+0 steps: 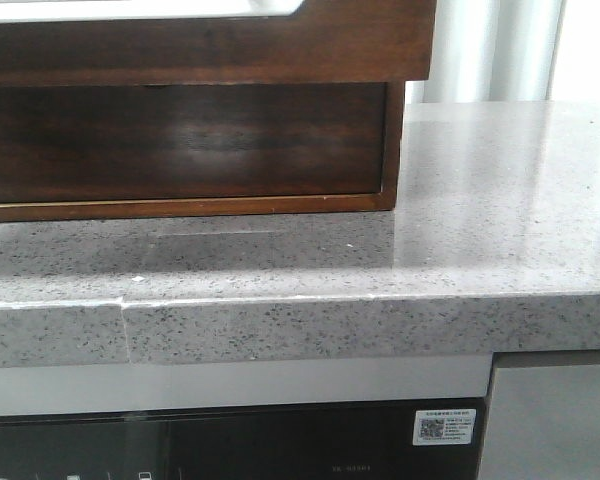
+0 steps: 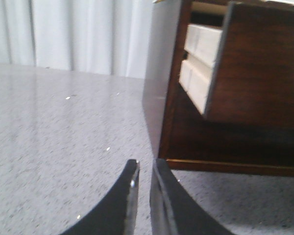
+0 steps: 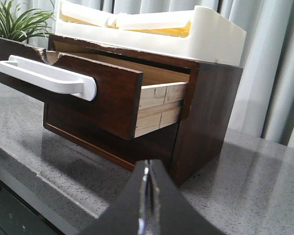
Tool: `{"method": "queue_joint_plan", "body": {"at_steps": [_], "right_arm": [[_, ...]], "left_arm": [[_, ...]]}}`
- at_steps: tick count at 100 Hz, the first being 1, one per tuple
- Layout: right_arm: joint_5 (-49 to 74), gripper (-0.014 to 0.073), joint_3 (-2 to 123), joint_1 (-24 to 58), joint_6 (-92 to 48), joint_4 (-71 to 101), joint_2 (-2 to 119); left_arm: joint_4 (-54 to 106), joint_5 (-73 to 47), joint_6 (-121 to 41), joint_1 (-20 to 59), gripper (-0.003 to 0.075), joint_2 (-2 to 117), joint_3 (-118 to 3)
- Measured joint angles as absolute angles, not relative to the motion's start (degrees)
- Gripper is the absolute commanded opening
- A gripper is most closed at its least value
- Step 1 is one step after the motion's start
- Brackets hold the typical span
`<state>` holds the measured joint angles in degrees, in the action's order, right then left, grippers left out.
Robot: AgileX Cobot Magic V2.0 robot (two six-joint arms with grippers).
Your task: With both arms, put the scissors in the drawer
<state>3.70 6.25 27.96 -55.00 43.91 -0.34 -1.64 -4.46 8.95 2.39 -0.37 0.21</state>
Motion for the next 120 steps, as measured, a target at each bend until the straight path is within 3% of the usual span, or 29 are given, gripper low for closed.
{"method": "queue_joint_plan", "body": {"at_steps": [31,120], "right_arm": [[3.7,-0.0106,6.2,28.0,-55.0,43.9,-0.3],[3.7,-0.0106,6.2,28.0,-55.0,43.9,-0.3]], "left_arm": [[-1.8,-18.4,6.0,1.9,0.0003,-0.4,0.2],[-1.8,-18.5,5.5,1.9,0.0003,-0.4,0.2]]}}
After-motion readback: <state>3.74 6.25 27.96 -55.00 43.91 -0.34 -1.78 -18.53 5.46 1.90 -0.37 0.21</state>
